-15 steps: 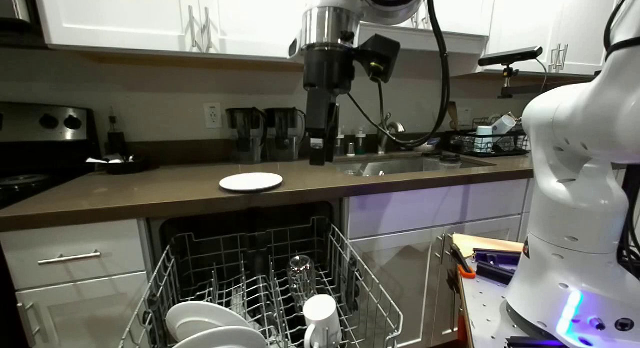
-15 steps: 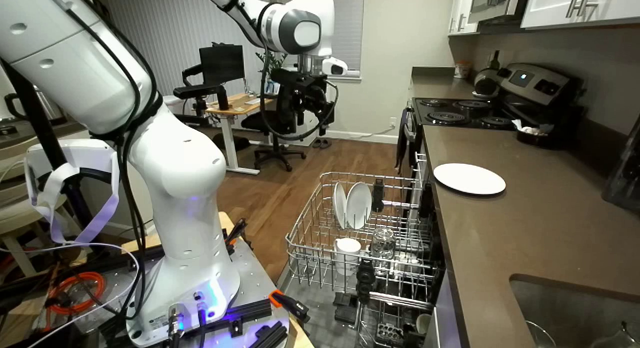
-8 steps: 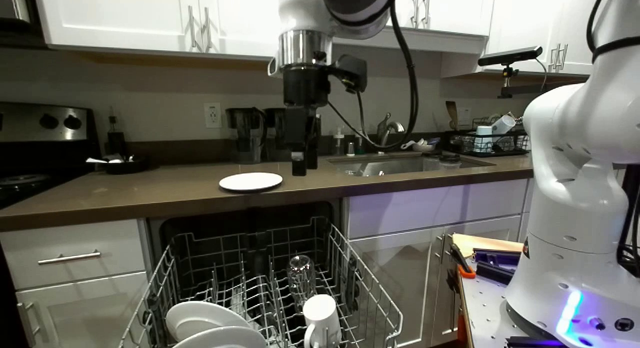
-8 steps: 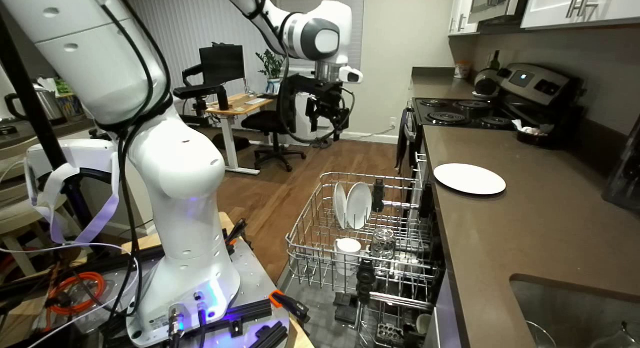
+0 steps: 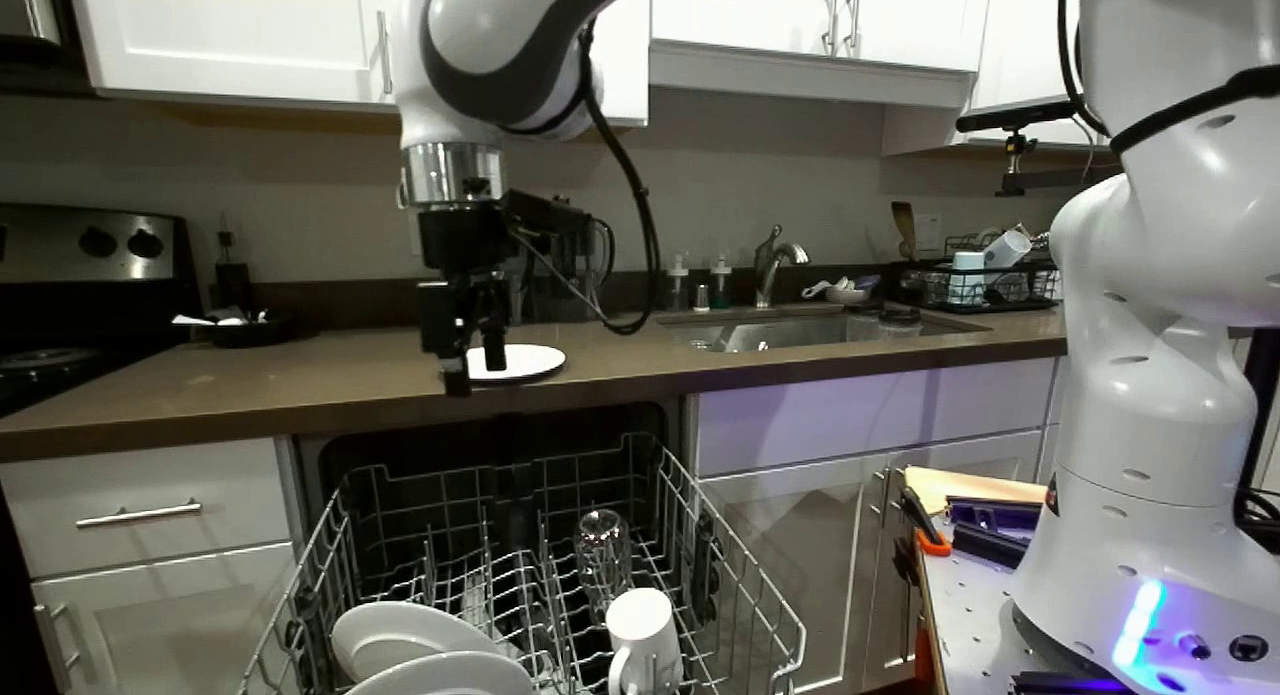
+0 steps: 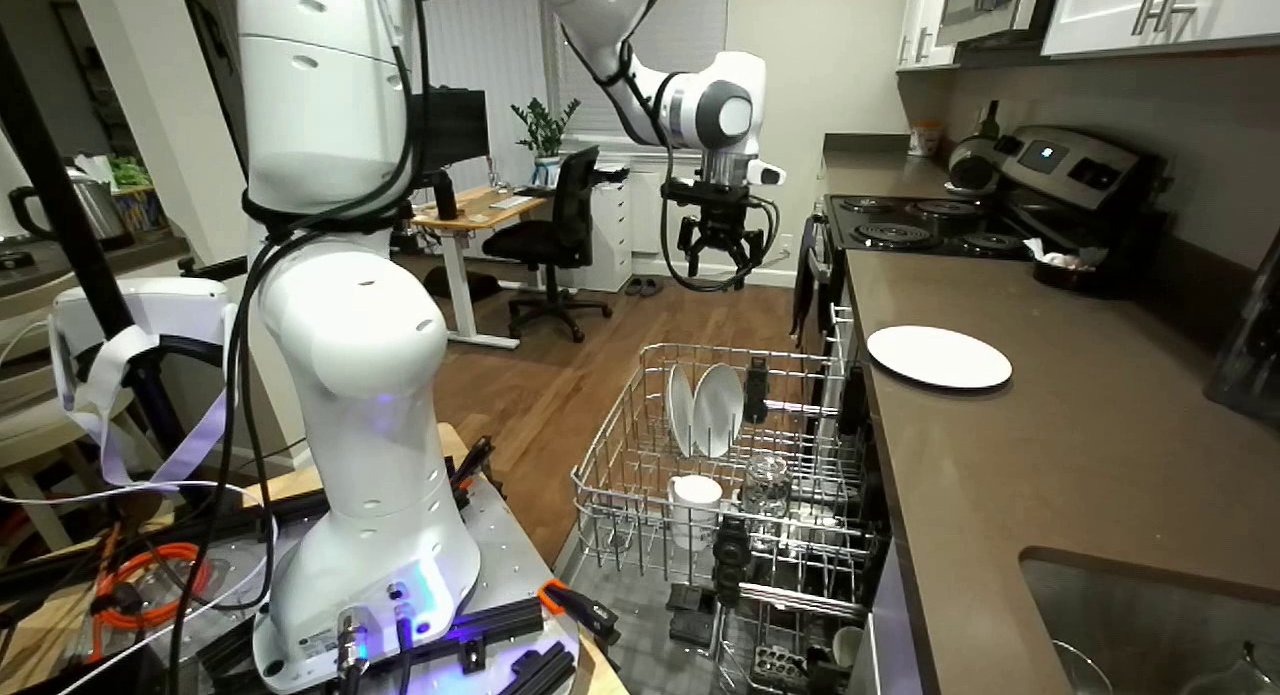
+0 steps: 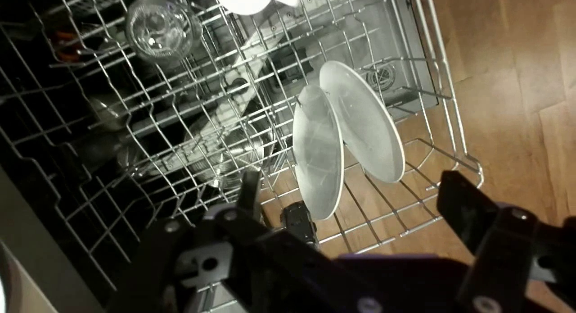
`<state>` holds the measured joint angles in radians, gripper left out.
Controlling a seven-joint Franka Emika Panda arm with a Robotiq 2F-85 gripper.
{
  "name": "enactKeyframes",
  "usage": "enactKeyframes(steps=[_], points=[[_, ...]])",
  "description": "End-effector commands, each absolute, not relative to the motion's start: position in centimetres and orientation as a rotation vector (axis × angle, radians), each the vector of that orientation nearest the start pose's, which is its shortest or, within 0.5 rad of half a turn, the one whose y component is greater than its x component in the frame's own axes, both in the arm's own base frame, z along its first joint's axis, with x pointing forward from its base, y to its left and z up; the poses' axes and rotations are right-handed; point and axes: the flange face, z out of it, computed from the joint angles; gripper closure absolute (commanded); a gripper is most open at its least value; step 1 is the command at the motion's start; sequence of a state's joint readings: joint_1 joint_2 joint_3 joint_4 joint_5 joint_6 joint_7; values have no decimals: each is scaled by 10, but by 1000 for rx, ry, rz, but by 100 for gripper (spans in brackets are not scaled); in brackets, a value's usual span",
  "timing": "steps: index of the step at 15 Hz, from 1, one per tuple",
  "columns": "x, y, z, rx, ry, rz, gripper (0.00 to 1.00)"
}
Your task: Put the plate in the dishwasher on the plate on the counter
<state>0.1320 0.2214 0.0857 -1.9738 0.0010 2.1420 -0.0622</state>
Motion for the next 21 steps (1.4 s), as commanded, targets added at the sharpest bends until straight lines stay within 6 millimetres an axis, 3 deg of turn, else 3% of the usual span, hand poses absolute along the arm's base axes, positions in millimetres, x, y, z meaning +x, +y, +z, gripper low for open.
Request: enactKeyframes(steps=[1,7,12,14,21], points=[[625,151,322,-3070,-554,167,0],[651,180,248,-3046,-600,374,0],[660,210,195,-3075,-562,416,0],[661,216,182,-3070,-576,446,0],[658,217,175,-3042,-580,449,0]])
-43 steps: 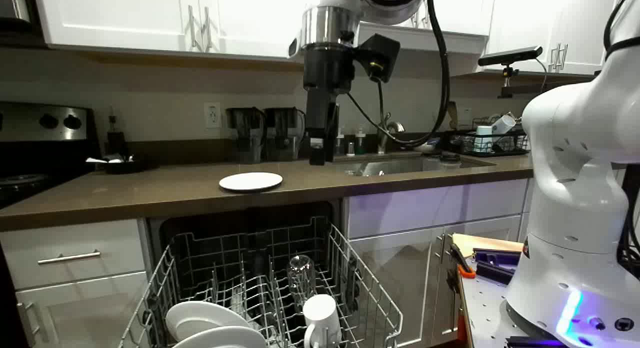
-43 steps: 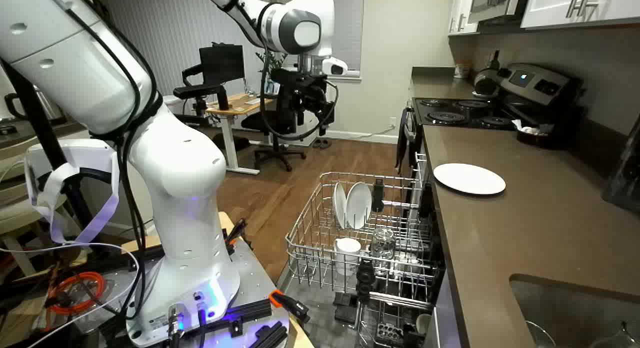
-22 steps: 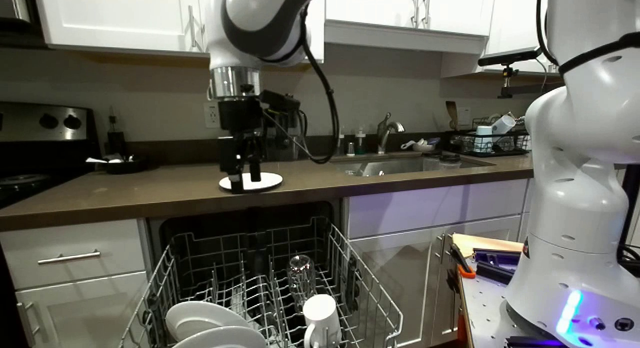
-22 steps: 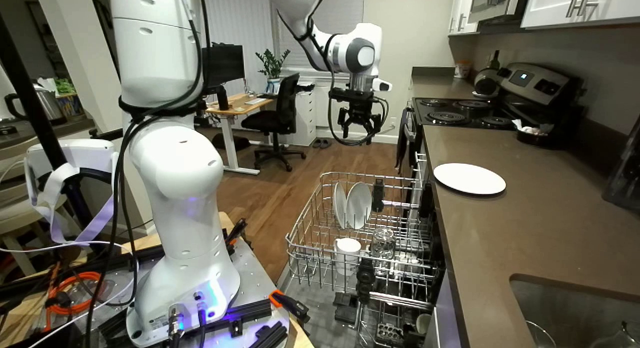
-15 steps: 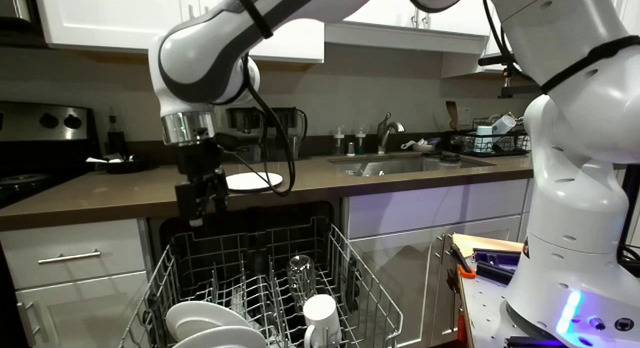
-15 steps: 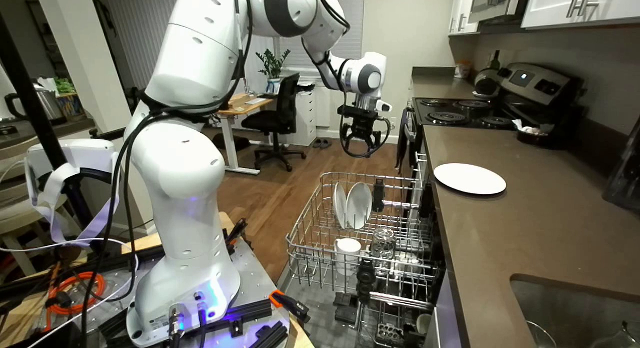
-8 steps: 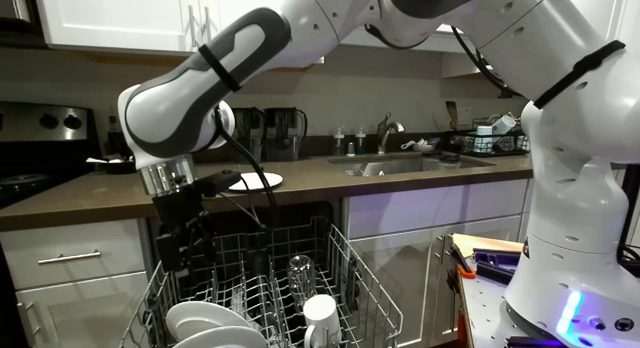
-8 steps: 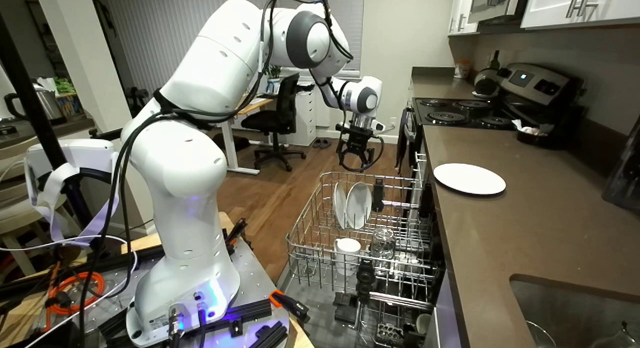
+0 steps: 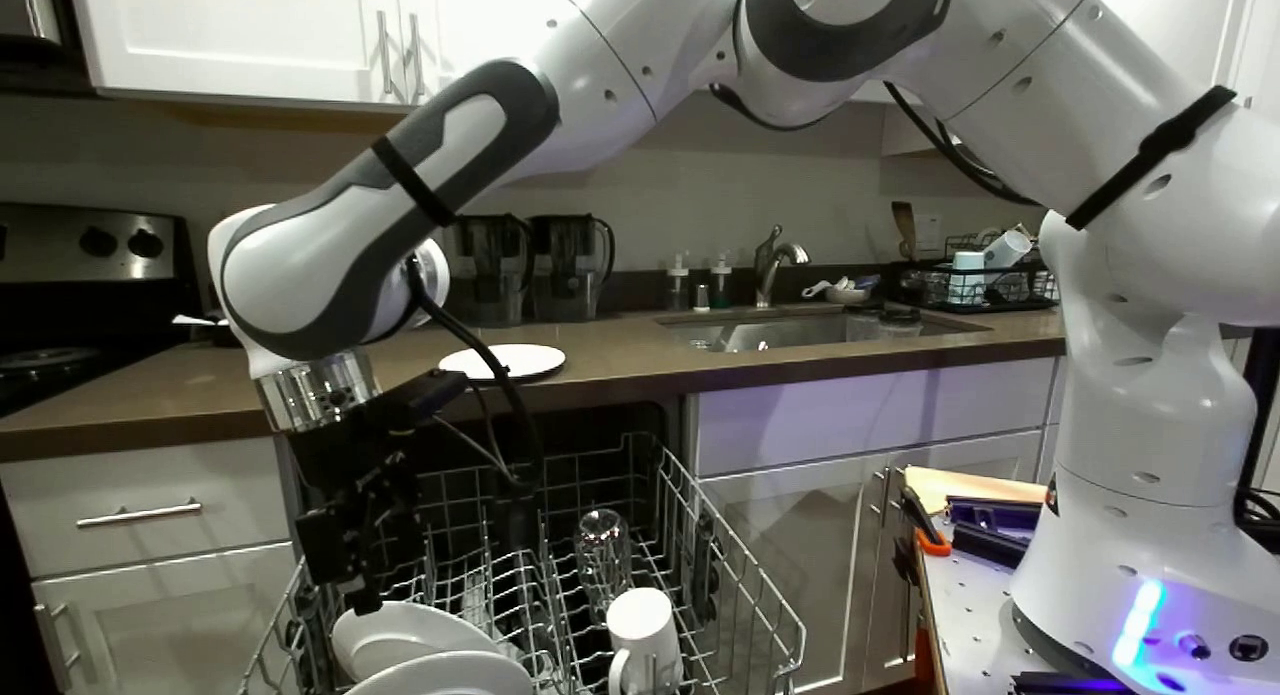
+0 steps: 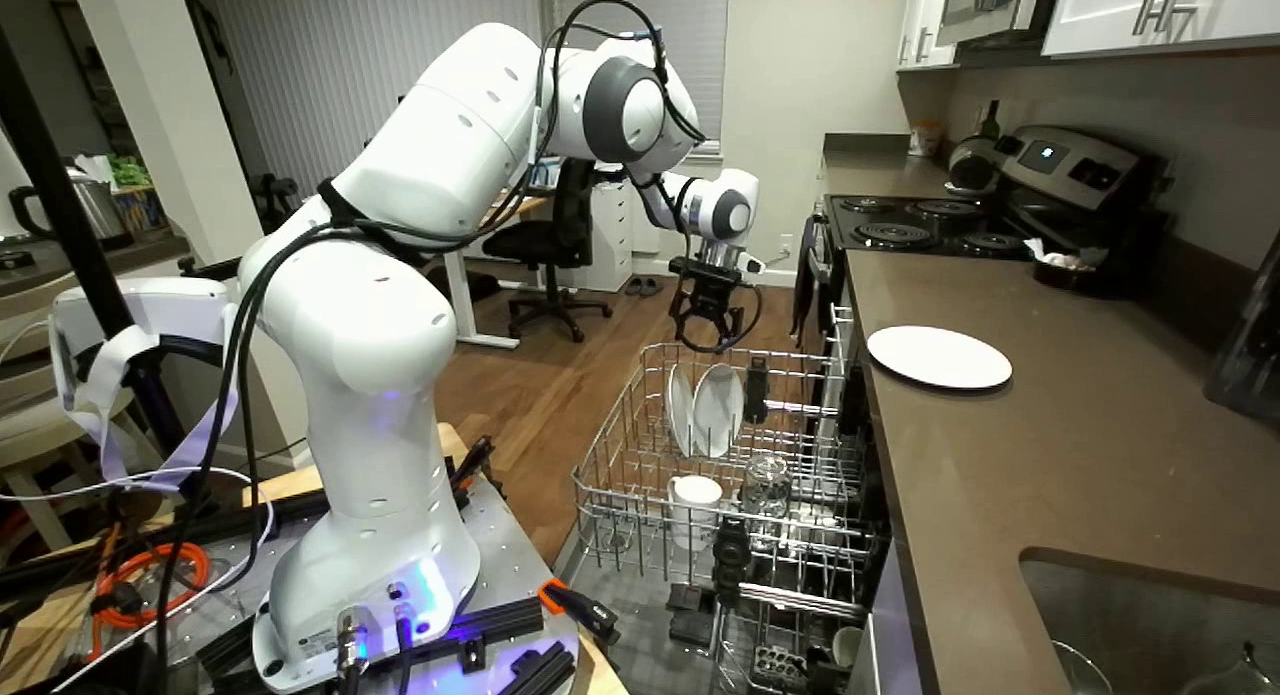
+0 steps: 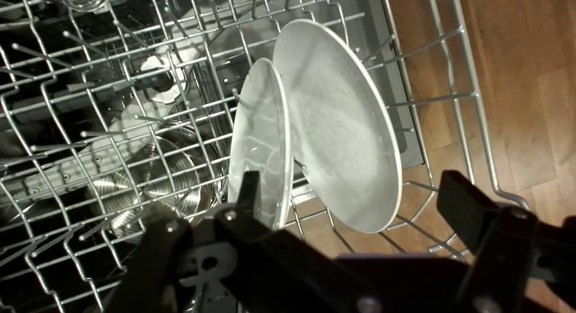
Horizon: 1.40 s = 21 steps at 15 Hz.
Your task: Put the plate in the dishwasher on the plate on the counter
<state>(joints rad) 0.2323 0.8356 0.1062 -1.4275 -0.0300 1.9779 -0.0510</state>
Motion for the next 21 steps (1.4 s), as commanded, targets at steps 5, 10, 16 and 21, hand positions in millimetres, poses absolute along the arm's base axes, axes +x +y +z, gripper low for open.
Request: enactKeyframes(steps=[5,10,16,21], points=[[661,205,152,-3048,-515,287,0],[658,185,116,-3043,-417,145,9],[648,166,98,-2985,-281,63,0],[643,161,97,-2941,-217,-10,43]])
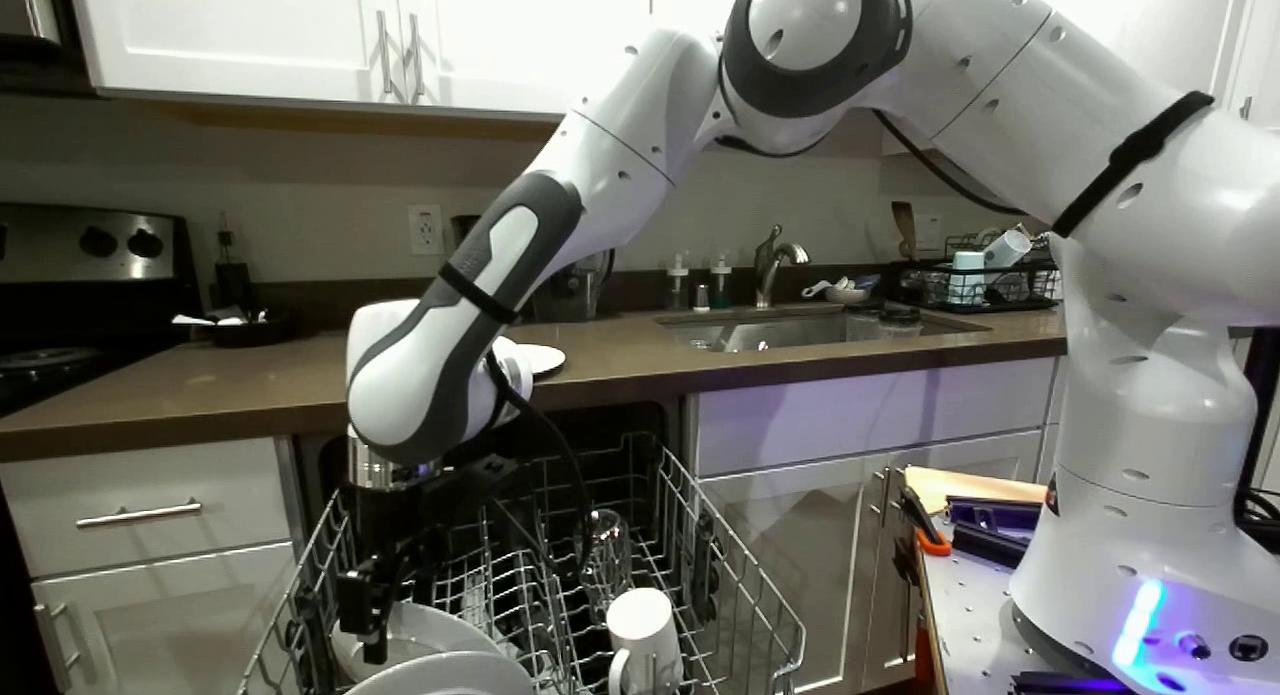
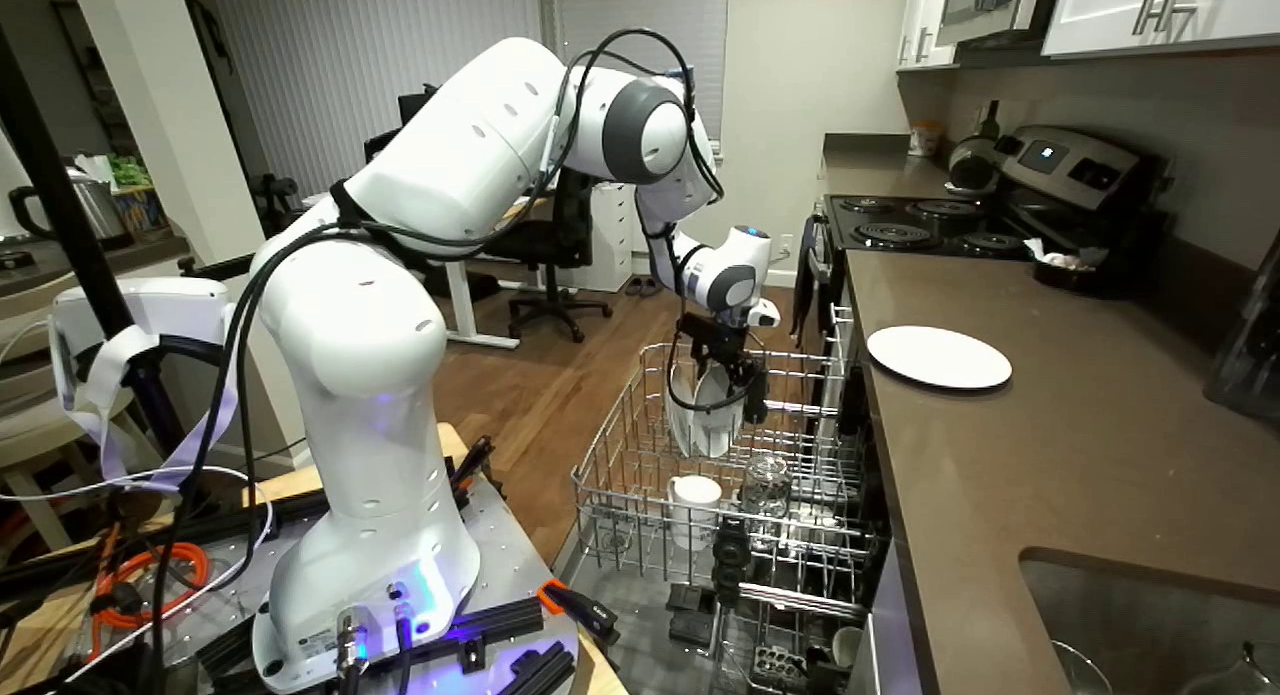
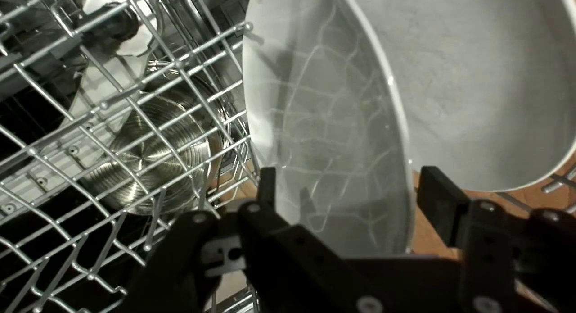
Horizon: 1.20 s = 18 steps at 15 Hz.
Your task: Put the plate in the dishwasher on the plate on the counter
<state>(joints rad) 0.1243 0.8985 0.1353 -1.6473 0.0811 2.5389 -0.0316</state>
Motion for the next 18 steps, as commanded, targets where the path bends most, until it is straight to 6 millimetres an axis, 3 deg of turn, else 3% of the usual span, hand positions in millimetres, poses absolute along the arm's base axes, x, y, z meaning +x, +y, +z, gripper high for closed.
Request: enactKeyframes(steps=[1,2,3,5,9,11,12,14,18], points=[[642,161,97,-2930,-205,-16,49],[641,162,96,-2923,-198,-21,57],[640,162,97,-2917,-190,-19,50],[638,162,98,-2911,-179,-15,22],[631,162,105,-2909,-175,15,5],[628,161,108,-2906,-175,22,6],[626,160,110,-2904,-179,23,33],[622,158,114,-2906,-177,28,35],[616,155,118,-2905,-177,36,63]])
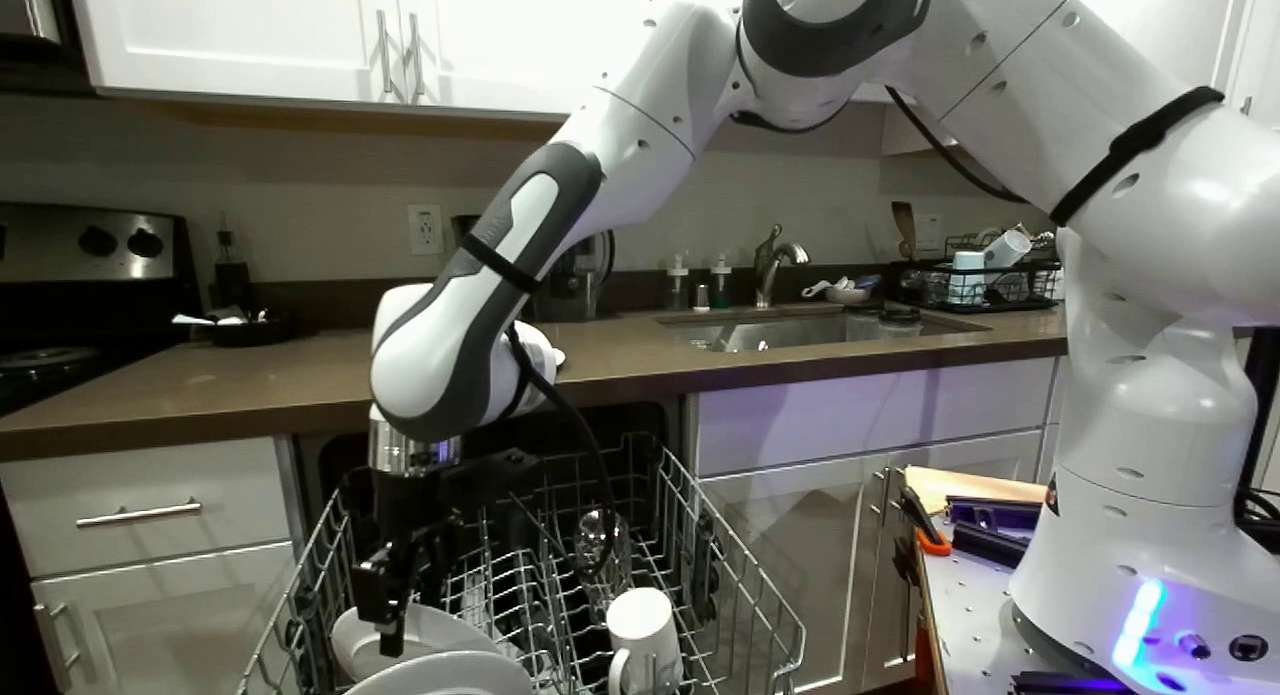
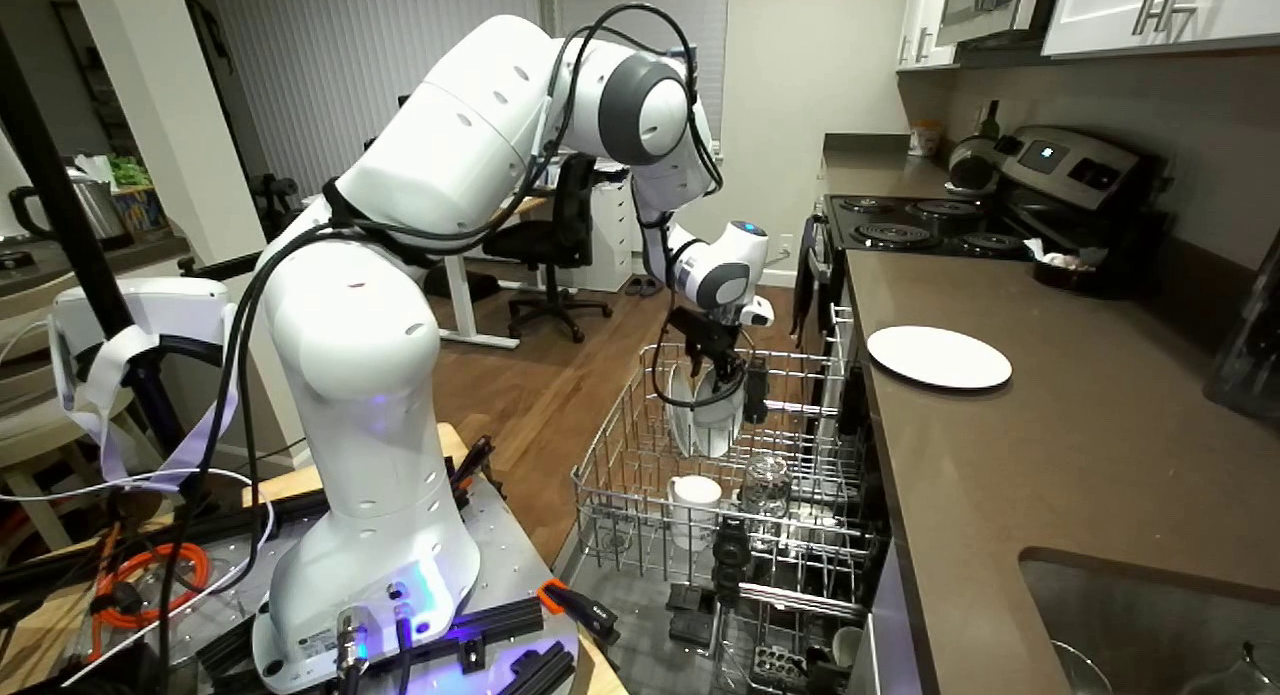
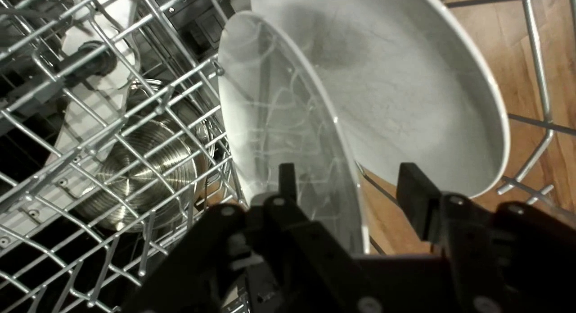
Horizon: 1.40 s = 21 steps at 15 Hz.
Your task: Put the plate in the dishwasher on the plate on the counter
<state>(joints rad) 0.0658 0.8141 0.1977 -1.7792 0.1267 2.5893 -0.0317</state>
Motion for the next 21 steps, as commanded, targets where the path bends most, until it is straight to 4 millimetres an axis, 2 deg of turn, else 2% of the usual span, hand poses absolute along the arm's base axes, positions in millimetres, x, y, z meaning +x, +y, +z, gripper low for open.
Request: enactKeyframes(steps=[1,4,7,12,21], points=[[615,154,119,-2906,-178,37,69],[613,153,119,-2902,-185,38,89],[613,151,117,-2889,-199,34,95],[609,142,134,-2894,-238,1,92],[571,144,191,-2913,-352,-93,93]])
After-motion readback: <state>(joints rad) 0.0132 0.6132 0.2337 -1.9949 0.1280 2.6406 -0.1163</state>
